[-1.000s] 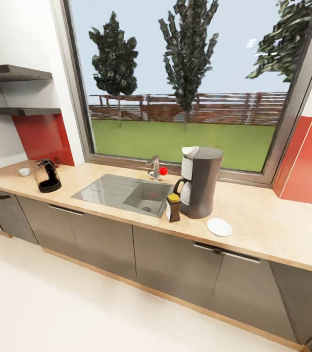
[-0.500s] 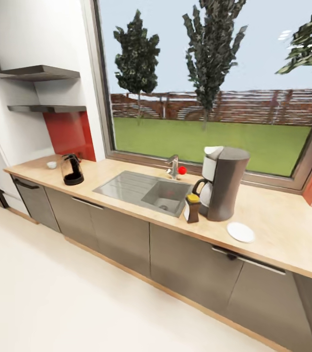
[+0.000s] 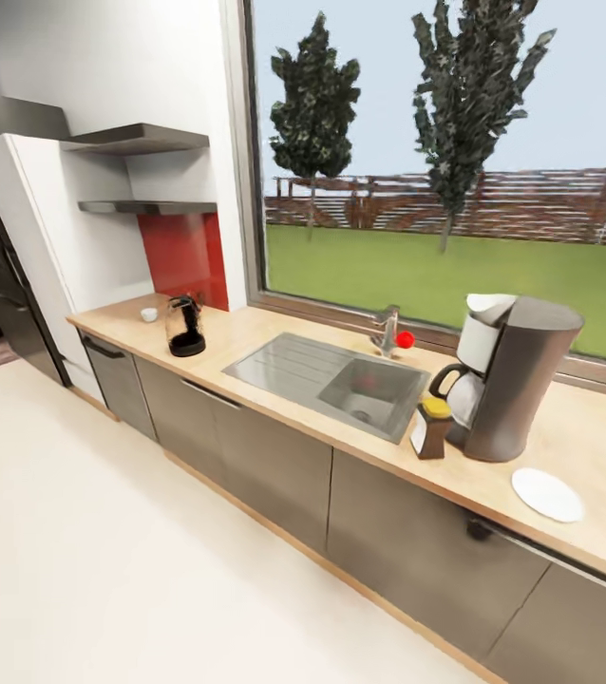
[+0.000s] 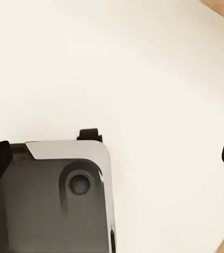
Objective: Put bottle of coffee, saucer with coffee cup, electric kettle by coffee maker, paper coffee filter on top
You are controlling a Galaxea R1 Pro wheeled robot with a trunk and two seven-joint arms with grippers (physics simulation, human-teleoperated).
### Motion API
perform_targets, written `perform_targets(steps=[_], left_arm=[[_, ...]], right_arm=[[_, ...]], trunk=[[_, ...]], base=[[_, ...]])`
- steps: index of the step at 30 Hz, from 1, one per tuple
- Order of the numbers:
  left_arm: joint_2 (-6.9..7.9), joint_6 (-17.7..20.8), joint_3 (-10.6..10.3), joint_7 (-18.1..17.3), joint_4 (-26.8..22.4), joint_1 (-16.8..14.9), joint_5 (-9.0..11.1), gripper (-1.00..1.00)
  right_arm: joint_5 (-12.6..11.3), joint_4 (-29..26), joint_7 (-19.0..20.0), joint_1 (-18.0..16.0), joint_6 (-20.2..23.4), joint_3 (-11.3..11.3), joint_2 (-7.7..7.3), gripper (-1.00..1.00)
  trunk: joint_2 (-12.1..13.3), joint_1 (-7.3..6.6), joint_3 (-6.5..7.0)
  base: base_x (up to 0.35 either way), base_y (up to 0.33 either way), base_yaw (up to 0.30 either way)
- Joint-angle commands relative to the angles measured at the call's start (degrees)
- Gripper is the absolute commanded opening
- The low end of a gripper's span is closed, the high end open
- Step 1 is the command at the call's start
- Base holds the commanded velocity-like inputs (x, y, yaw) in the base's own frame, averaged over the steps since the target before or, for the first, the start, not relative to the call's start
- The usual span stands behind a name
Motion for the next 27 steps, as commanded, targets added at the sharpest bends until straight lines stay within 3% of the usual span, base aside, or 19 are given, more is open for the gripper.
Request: perform_targets(steps=[1,6,27], left_arm=[[0.03,-0.06,-0.48,0.2,-0.07,-0.03,0.45,1.0],[0.09,-2.56,-0.47,0.2,-0.01,-0.03,0.45,1.0],[0.0,-3.16,-0.47,0.2,0.03,-0.03,0.38,1.0]], right_arm=[[0.46,0.04,0.15,-0.04,-0.2,-0.48,-0.01,1.0],[0.52,0.04,0.16,-0.04,-0.2,-0.47,0.0,1.0],[0.55,0.1,0.24,0.14,-0.02,-0.38,0.43,1.0]], trunk=[[-0.12,0.06,-0.16],[-0.12,0.06,-0.34],[-0.12,0.06,-1.06]], base=[[0.299,0.175,0.267],[0.298,0.182,0.267],[0.293,0.191,0.267]])
